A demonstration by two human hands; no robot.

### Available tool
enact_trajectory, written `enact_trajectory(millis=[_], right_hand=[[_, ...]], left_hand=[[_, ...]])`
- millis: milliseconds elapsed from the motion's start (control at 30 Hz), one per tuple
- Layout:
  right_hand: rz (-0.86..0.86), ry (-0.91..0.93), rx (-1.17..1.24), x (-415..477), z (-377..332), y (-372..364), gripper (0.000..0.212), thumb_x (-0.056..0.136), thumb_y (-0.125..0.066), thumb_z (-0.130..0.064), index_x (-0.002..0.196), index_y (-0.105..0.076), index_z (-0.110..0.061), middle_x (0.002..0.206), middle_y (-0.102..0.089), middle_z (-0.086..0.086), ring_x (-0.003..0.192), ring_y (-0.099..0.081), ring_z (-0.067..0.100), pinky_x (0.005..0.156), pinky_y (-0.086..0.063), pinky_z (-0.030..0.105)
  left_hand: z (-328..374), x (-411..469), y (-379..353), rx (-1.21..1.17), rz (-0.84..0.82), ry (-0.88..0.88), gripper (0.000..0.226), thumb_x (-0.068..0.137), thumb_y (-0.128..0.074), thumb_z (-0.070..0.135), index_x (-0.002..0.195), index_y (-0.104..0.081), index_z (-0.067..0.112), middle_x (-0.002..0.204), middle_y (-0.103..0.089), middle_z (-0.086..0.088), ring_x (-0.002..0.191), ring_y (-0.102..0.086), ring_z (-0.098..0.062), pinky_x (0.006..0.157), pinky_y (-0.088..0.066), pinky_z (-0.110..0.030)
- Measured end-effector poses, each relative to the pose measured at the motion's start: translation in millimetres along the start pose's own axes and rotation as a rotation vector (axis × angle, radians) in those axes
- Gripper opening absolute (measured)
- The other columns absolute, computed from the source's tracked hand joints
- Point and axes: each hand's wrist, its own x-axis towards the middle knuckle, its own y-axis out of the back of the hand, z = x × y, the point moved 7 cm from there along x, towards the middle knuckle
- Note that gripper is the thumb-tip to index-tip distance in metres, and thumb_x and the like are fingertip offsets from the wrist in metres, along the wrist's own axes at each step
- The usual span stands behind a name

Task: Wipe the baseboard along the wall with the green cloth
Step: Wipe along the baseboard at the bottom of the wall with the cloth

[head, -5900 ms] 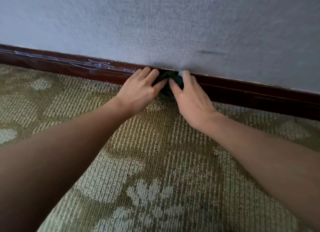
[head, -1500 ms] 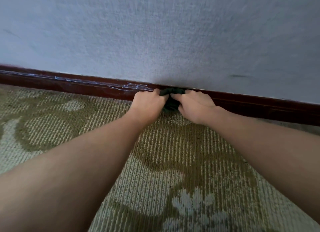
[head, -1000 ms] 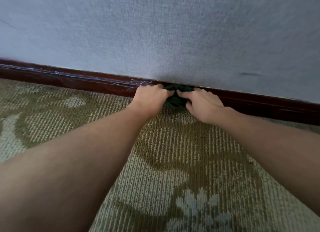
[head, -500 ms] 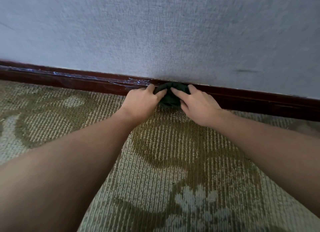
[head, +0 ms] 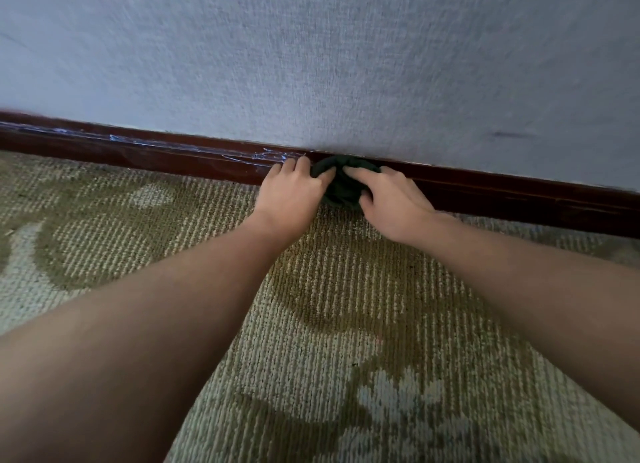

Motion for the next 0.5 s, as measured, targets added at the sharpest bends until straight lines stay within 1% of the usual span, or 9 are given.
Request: enact_trajectory(millis=[100, 200, 333, 433, 500], right_hand=[[-0.003, 0.006, 0.038, 2, 1, -2, 0.048, 0.095, -0.039, -0.016, 0.140, -0.035, -0.033, 0.118, -0.050, 0.012, 0.092, -0.055, 0.028, 0.075, -0.048, 0.035], [-0.022, -0.013, 0.066, 2, 2, -4, 0.048, 0.095, -0.039, -0.016, 0.139, -0.034, -0.034, 0.116, -0.050, 0.011, 0.092, -0.055, 0.027, 0.072, -0.047, 0.034], [-0.072, -0.015, 0.036, 3, -3, -6, 0.045, 0.093, -0.039, -0.017, 0.135, -0.030, -0.032, 0.098, -0.048, 0.008, 0.073, -0.052, 0.023, 0.056, -0.039, 0.030], [-0.096, 0.006, -0.011, 2, -12, -7, 0.039, 0.092, -0.041, -0.019, 0.130, -0.036, -0.027, 0.097, -0.054, 0.009, 0.072, -0.052, 0.025, 0.056, -0.039, 0.030], [-0.106, 0.028, -0.087, -1, -16, -8, 0.039, 0.092, -0.041, -0.021, 0.131, -0.037, -0.024, 0.101, -0.056, 0.012, 0.075, -0.053, 0.028, 0.058, -0.040, 0.031]], left_hand=[[-2, 0, -3, -0.033, -0.017, 0.004, 0.058, 0.090, -0.050, 0.009, 0.143, -0.030, 0.023, 0.118, -0.051, -0.014, 0.108, -0.049, -0.030, 0.090, -0.041, -0.037], [-3, 1, -2, -0.079, -0.032, 0.025, 0.055, 0.091, -0.048, 0.011, 0.142, -0.033, 0.024, 0.115, -0.053, -0.013, 0.105, -0.051, -0.030, 0.086, -0.042, -0.037], [-1, 1, 6, -0.142, -0.029, 0.046, 0.045, 0.091, -0.046, 0.012, 0.136, -0.043, 0.020, 0.109, -0.057, -0.013, 0.097, -0.056, -0.030, 0.078, -0.045, -0.037], [1, -1, 11, -0.157, -0.037, 0.041, 0.034, 0.091, -0.044, 0.016, 0.123, -0.055, 0.014, 0.105, -0.059, -0.013, 0.092, -0.058, -0.031, 0.073, -0.046, -0.036], [2, -5, 11, -0.156, -0.038, 0.026, 0.033, 0.091, -0.044, 0.016, 0.122, -0.056, 0.013, 0.105, -0.059, -0.012, 0.094, -0.058, -0.030, 0.076, -0.046, -0.036]])
